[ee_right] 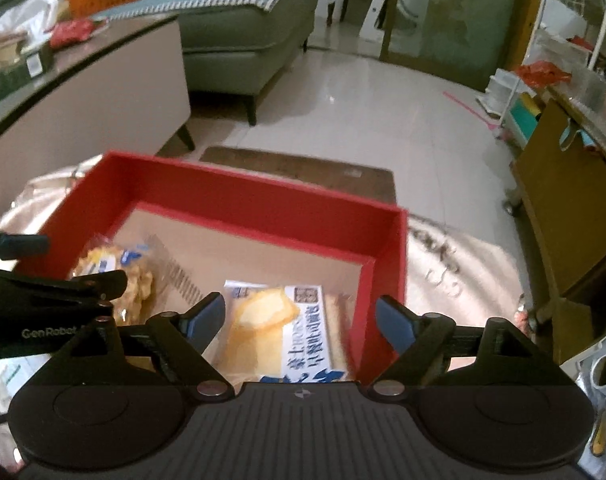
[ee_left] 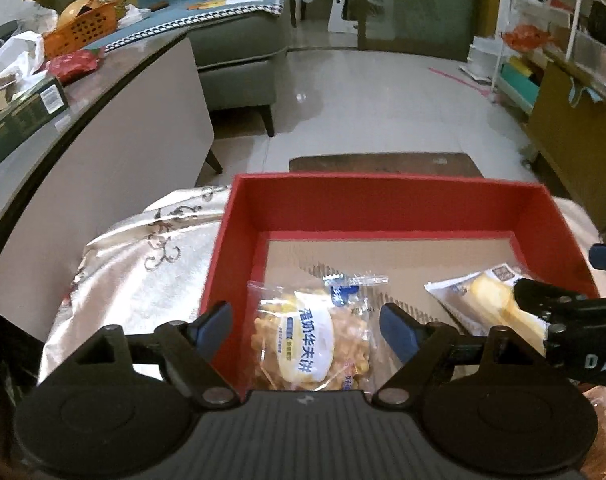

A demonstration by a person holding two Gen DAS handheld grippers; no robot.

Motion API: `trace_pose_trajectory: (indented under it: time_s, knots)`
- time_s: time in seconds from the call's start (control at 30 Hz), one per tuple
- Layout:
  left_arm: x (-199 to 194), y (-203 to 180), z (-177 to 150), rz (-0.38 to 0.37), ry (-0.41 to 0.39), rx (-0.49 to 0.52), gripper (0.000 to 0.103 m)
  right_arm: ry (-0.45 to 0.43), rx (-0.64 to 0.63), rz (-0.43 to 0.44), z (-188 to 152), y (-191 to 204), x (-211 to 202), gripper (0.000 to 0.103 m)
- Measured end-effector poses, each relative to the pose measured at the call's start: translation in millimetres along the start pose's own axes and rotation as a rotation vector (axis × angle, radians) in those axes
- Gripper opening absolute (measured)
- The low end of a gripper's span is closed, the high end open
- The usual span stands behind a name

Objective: Organize snacks
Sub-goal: 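Open both tools to release the bags and withdraw, then reach the left tool to the white bun bag while the right tool reaches the red Trolli bag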

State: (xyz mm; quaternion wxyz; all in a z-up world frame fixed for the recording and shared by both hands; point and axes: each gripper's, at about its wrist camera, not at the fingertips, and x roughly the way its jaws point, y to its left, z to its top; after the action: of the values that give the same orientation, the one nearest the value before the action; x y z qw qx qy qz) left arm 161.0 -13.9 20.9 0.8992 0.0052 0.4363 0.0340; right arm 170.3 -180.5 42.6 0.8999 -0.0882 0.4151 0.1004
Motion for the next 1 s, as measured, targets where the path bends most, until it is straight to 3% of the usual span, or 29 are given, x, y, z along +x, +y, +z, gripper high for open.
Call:
trace_pose_trajectory:
  time_s: [0.5, 0.7, 1.0]
  knots:
    - [-49.5, 17.8, -17.9, -0.054, -0.026, -0.055, 0.075, -0.029, 0.042, 0.020, -20.0, 0.1, -42.2, 0.087]
    - [-71.2, 25.6, -46.4, -0.084, 0.000, -0.058, 0.075, -0.035, 0.044, 0.040, -34.5, 7.2, -63.4, 0.088]
    - [-107.7, 22.2, -99.9, -0.120, 0.031, 0.014, 0.075, -0.023, 0.044, 0.064, -68.0, 13.6, -92.2, 0.088]
